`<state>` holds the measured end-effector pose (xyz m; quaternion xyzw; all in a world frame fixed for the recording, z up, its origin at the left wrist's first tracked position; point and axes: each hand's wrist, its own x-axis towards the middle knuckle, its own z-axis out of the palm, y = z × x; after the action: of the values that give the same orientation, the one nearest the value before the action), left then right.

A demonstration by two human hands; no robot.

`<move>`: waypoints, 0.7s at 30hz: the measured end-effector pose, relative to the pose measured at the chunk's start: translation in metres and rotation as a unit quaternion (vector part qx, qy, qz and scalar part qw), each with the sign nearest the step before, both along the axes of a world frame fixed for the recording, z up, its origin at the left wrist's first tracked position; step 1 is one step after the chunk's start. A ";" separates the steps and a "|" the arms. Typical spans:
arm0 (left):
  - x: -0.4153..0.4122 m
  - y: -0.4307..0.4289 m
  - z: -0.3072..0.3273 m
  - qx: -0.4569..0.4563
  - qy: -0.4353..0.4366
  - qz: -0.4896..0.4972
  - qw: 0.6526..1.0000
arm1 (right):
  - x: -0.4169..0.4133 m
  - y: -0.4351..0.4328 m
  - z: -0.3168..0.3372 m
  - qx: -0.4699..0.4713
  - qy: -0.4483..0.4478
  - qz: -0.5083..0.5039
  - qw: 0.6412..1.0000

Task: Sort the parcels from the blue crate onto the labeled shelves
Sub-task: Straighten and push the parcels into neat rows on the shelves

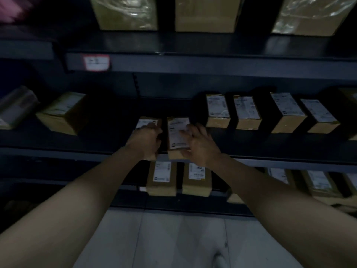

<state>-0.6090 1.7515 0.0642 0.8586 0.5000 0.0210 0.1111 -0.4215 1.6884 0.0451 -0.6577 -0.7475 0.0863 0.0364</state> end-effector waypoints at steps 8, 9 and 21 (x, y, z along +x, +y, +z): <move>-0.047 0.004 -0.025 -0.042 0.016 -0.023 0.999 | -0.029 0.010 -0.023 -0.010 -0.040 -0.049 0.998; -0.046 0.009 -0.029 -0.036 0.012 -0.023 0.999 | -0.030 0.014 -0.025 -0.002 -0.035 -0.053 0.998; -0.011 0.109 -0.049 0.010 -0.016 0.039 0.999 | -0.012 0.113 -0.034 0.040 -0.047 -0.080 0.995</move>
<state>-0.6198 1.8606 0.0149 0.8390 0.5312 0.0435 0.1098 -0.4340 1.8009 0.0110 -0.7164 -0.6964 0.0222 0.0347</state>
